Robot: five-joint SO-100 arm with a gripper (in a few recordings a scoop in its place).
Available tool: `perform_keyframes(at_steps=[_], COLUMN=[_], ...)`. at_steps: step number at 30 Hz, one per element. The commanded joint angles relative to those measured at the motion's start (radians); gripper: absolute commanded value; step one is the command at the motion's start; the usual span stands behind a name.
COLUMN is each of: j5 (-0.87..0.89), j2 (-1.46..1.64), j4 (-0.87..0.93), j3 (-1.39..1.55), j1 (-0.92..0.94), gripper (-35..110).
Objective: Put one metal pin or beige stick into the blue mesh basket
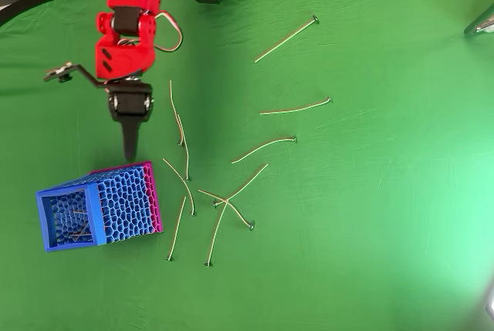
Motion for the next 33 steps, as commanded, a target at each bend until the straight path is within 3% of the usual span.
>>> perform_keyframes(at_steps=[1,15,21,33], j5=[0.020,0.147,0.199,0.313], j2=[0.152,0.813,1.035,1.183], j4=[-0.028,-0.031,0.075,0.245], j3=[0.170,0.848,1.002,1.065], j1=[-0.061,-0.172,-0.195,-0.204], gripper=[0,0,0,1])
